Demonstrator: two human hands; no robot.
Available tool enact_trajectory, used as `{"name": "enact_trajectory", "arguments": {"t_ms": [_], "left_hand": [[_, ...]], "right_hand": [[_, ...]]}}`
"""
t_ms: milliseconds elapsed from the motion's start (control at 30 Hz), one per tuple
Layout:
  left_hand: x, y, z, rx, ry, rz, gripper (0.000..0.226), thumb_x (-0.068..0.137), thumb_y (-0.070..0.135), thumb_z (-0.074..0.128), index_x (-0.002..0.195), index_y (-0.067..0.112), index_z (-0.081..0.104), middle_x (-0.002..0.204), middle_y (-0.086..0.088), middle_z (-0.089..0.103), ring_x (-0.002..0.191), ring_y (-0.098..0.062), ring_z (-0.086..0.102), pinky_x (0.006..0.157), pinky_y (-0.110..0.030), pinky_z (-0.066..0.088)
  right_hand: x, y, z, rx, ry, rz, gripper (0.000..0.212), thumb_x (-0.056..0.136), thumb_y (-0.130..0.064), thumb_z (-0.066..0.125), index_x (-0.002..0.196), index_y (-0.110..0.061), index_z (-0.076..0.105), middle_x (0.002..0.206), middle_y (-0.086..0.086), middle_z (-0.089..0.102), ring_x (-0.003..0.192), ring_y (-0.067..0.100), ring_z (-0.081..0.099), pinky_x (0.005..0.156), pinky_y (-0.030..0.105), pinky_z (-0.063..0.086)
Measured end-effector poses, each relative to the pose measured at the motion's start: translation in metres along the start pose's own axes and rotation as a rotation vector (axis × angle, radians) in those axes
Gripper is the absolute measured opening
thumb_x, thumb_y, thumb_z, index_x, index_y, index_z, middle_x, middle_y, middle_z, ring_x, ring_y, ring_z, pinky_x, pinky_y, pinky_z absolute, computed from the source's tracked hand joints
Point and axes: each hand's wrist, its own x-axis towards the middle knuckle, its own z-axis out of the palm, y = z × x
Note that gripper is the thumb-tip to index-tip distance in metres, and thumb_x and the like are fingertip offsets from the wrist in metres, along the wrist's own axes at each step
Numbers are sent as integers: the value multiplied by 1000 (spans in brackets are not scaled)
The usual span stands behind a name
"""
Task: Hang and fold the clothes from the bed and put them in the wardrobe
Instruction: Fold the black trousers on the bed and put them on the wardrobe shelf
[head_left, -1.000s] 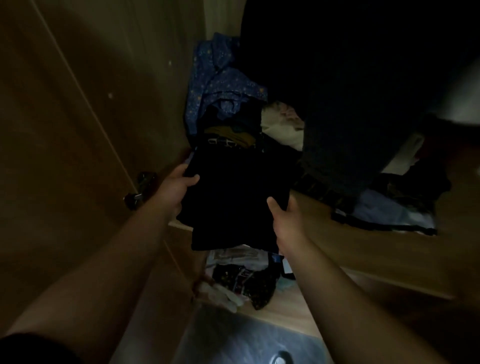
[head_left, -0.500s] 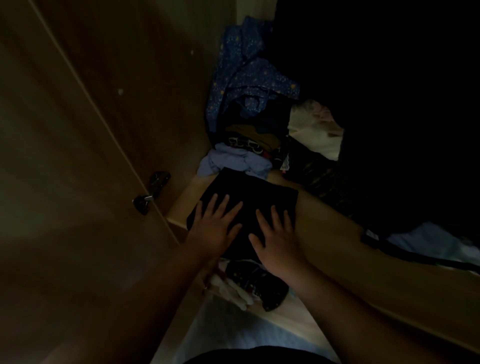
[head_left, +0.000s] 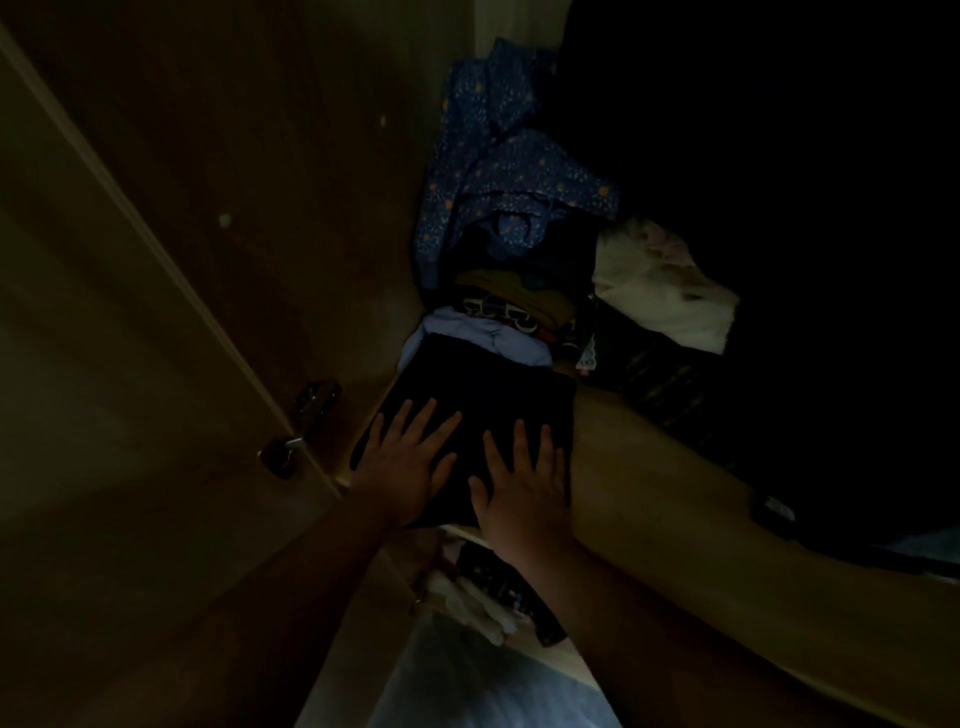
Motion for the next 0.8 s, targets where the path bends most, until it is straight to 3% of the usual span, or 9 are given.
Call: {"name": "enact_trajectory", "arguments": {"t_ms": [100, 200, 333, 467, 600, 667, 800], "left_hand": [[11, -12, -2, -8, -41, -1, 72, 87, 65, 2, 155, 46, 13, 167, 2, 12, 154, -28, 7, 120, -54, 6], [17, -17, -3, -7, -68, -2, 76, 82, 67, -4, 155, 47, 4, 168, 4, 3, 154, -26, -2, 121, -52, 1], [17, -19, -3, -33, -58, 21, 76, 83, 67, -3, 156, 46, 5, 168, 2, 3, 154, -28, -1, 120, -54, 0], [12, -15, -14, -34, -113, 22, 76, 84, 68, 0, 157, 44, 3, 168, 2, -1, 154, -28, -6, 120, -57, -4], [-3, 15, -32, -115, 32, 106, 58, 99, 33, 45, 155, 31, 28, 165, -4, 22, 154, -27, 7, 121, -56, -2], [-13, 45, -39, -265, 61, 184, 58, 98, 25, 47, 154, 28, 33, 163, -2, 27, 153, -23, 11, 123, -46, -1], [-47, 114, -34, -310, -21, 390, 62, 94, 39, 32, 154, 28, 31, 163, 1, 26, 153, -21, 10, 124, -39, 0]], "right_hand": [[13, -7, 0, 10, 38, -1, 82, 85, -63, -1, 159, -34, 20, 168, 12, 9, 153, 42, -3, 121, 56, -2], [18, -9, -1, -21, -2, 0, 79, 86, -63, -4, 160, -36, 8, 169, 8, -2, 152, 40, -12, 121, 54, -7], [17, -8, -3, -17, -15, 1, 66, 100, -62, 13, 160, -37, 3, 169, 6, -7, 152, 37, -16, 122, 52, -8], [11, 5, -18, 195, -69, -31, 61, 104, -57, 27, 160, -36, 14, 170, -1, -2, 154, 26, -14, 125, 46, -6], [-33, 28, -30, 382, 136, -16, 55, 104, -36, 45, 157, -25, 31, 166, 3, 23, 154, 24, 11, 126, 36, 11], [-65, 37, -35, 408, 213, 33, 58, 100, -31, 46, 156, -20, 33, 163, 7, 30, 152, 28, 20, 122, 30, 12], [-140, 63, -46, 396, 307, 233, 64, 94, -23, 49, 155, -12, 34, 161, 14, 31, 150, 32, 23, 122, 32, 13]]}}
